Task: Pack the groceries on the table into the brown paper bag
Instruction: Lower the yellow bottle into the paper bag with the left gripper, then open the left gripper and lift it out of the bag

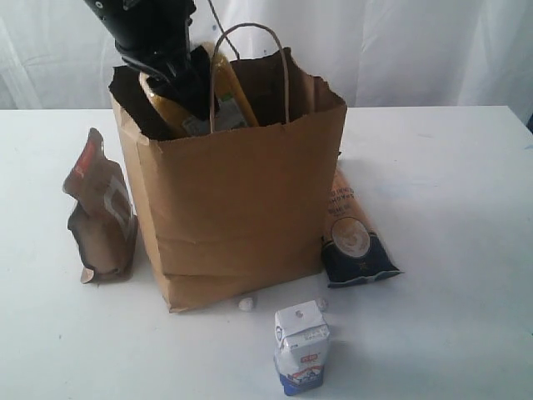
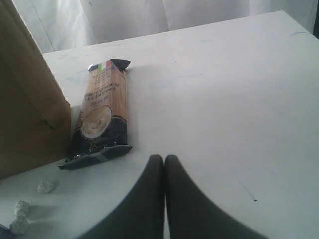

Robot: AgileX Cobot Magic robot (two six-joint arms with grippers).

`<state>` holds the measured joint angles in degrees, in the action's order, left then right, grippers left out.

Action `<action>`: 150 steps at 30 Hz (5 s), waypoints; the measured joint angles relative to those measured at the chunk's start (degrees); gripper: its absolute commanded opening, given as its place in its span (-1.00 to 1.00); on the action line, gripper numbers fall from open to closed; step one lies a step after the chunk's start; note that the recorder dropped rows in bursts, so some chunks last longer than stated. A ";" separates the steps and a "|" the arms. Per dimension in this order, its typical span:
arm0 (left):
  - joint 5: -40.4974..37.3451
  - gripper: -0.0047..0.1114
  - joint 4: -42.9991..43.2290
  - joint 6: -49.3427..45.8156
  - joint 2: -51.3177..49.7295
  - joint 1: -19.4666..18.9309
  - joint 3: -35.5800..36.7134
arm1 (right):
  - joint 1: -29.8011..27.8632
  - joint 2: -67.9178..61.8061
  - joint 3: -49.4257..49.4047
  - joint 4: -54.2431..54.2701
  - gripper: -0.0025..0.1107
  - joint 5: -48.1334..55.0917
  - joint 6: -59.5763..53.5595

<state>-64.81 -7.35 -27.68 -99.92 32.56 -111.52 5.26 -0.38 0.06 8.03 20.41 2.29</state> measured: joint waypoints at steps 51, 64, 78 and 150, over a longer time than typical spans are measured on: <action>0.00 -0.92 -0.82 -3.32 -0.66 4.03 1.55 | 0.00 0.00 0.00 0.00 -0.96 0.00 0.00; 0.11 -0.92 0.39 -3.87 -0.58 4.28 8.85 | 0.00 0.00 0.00 0.00 -0.96 0.00 0.00; 0.11 -0.92 2.18 -3.26 -0.58 4.28 7.57 | 0.00 0.00 0.00 0.00 -0.96 0.00 0.00; 0.01 0.46 7.35 4.96 13.84 4.28 7.09 | 0.00 0.00 0.00 0.00 -0.96 0.00 0.00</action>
<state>-64.80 0.00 -22.71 -86.08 36.84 -104.42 5.26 -0.38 0.06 8.03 20.41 2.29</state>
